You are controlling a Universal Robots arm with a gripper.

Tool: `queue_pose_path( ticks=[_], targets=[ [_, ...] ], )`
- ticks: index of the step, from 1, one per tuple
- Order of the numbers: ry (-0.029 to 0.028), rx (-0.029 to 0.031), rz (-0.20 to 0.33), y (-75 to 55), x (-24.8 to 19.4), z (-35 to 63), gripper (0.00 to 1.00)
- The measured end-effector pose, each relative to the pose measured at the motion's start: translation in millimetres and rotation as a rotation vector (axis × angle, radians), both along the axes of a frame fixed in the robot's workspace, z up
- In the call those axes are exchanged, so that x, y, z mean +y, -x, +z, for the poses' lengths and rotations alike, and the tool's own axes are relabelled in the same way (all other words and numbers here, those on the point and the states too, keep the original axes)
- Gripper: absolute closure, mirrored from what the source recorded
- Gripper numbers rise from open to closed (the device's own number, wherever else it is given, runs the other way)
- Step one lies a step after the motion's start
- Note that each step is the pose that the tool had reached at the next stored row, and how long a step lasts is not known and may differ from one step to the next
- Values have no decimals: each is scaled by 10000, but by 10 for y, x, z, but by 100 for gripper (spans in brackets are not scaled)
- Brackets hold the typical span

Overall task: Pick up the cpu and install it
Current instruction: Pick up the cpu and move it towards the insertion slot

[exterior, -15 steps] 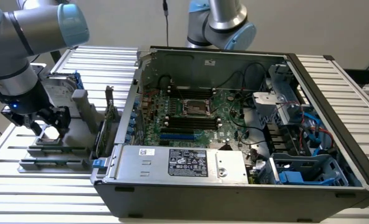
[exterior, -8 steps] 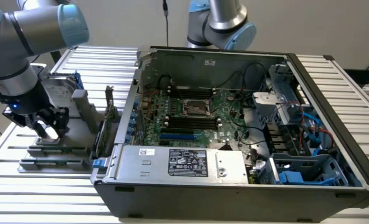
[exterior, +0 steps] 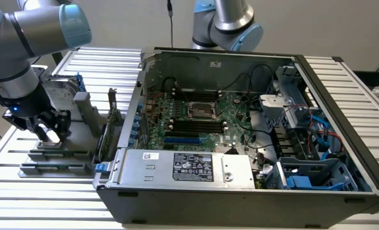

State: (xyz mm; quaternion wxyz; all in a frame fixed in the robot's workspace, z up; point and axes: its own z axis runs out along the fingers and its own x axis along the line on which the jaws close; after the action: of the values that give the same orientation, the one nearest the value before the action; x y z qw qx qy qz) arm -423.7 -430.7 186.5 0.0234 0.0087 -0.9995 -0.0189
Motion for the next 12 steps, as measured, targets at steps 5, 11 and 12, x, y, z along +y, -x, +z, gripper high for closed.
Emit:
queue_pose_path(
  ticks=[5, 11, 12],
  targets=[
    [-1, -2, 0, 0, 0, 17, 46],
    [0, 0, 0, 0, 0, 191, 46],
    [0, 1, 0, 0, 0, 236, 46]
  ],
)
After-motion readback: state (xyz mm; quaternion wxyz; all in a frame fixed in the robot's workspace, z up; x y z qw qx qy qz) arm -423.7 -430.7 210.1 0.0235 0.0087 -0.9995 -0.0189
